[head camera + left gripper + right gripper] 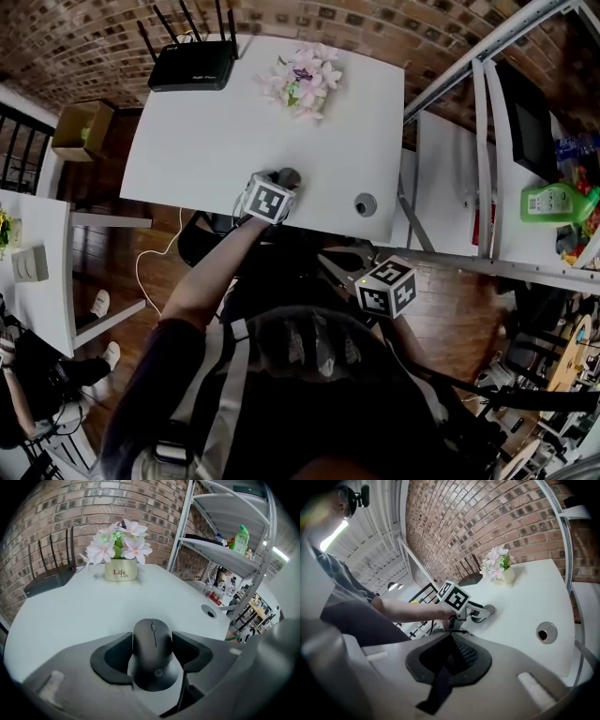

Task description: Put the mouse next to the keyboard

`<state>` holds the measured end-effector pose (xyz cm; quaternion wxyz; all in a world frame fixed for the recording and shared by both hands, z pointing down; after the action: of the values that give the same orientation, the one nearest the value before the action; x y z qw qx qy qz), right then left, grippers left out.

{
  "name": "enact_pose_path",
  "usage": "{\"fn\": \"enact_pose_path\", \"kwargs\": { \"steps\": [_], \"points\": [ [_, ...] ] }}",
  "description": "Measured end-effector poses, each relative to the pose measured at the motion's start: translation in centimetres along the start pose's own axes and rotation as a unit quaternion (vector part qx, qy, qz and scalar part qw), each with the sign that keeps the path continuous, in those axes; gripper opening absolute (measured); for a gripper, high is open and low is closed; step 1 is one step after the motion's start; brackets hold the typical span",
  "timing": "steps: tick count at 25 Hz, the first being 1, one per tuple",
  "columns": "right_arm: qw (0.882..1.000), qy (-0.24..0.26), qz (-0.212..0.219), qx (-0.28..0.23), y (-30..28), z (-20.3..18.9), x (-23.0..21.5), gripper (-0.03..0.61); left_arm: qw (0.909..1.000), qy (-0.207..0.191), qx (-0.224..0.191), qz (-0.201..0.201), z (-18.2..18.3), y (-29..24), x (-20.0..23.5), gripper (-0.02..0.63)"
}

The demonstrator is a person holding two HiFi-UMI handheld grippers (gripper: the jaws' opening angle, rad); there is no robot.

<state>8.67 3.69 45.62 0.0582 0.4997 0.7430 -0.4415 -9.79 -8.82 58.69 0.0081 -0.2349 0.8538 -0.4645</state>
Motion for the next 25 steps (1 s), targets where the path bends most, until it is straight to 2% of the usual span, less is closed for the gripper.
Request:
{"fn": "enact_pose_path", "kwargs": {
  "steps": [17,21,25],
  "points": [
    [1.0,-0.006,0.001,0.007,-4.1,1.6,2.5,0.005,0.9999,0.013,0.005,0.001,-1.9,2.5,5.6,0.275],
    [1.0,-0.007,-0.001,0.007,-4.7,1.8,2.9,0.005,0.9988,0.037,-0.017,-0.026,-2.0,2.8,6.2,0.275],
    [1.0,-0.008,0.001,0.003,-5.3,2.1,3.4,0.005,0.9986,0.049,-0.014,-0.016,-2.7,3.5,7.9,0.275]
  ]
}}
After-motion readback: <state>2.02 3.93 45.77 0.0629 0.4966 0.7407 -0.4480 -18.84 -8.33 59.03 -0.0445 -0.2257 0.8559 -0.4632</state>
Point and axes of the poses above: the fingertips, and each gripper's own axes: y backward along the fingers, x to its left, z out of its top, the point moved 7 cm from there along y, backward along the fingers, and after that the axes turned 3 degrees about -z, right-handed, at the moved point
